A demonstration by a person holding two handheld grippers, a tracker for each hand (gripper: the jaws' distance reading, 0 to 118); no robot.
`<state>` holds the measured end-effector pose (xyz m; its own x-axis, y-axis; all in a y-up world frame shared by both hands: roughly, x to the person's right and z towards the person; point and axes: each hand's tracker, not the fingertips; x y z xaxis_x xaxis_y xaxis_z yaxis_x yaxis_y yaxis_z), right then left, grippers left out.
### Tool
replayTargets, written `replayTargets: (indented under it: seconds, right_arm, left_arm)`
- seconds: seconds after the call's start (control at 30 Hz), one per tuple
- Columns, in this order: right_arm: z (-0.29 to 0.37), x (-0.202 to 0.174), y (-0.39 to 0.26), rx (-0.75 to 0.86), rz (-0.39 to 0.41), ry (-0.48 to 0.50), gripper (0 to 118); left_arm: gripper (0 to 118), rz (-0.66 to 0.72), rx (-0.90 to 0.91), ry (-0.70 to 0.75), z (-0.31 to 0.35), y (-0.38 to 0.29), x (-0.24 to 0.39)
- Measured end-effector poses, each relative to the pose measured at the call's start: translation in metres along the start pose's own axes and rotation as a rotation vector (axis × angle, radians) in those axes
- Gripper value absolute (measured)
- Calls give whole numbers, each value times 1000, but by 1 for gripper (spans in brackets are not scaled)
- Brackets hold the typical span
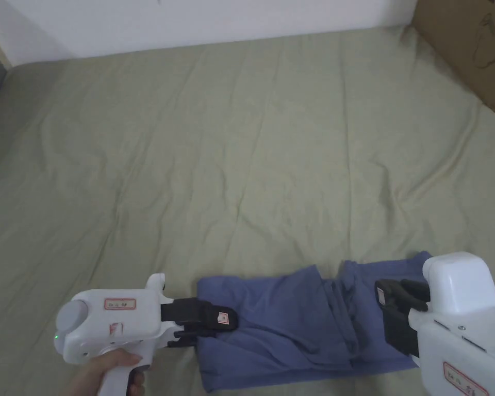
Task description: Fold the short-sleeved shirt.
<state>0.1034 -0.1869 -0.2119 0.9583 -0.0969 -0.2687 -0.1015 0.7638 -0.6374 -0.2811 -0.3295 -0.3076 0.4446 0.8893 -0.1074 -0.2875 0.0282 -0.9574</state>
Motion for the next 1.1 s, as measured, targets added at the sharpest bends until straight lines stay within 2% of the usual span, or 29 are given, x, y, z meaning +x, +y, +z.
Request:
replayTargets:
  seconds: [0.2, 0.37, 0.47, 0.63, 0.9, 1.1]
  right_arm:
    - [-1, 0, 0, -23, -1, -34, 0]
    - [3, 4, -5, -31, -22, -42, 0]
    - [2, 5, -6, -32, -33, -43, 0]
    - [3, -2, -8, -6, -19, -43, 0]
    - [10, -15, -3, 92, 26, -29, 0]
    - [12, -4, -3, 110, 17, -36, 0]
  left_arm:
    - [9, -35, 32, 30, 40, -4, 2]
    - [9, -48, 91, 120, 108, -8, -26]
    - [9, -12, 138, 225, 152, -9, -37]
    - [9, -9, 220, 294, 191, -14, -13]
    - [9, 42, 277, 425, 173, -13, 48]
    - [9, -118, 187, 387, 111, -17, 122]
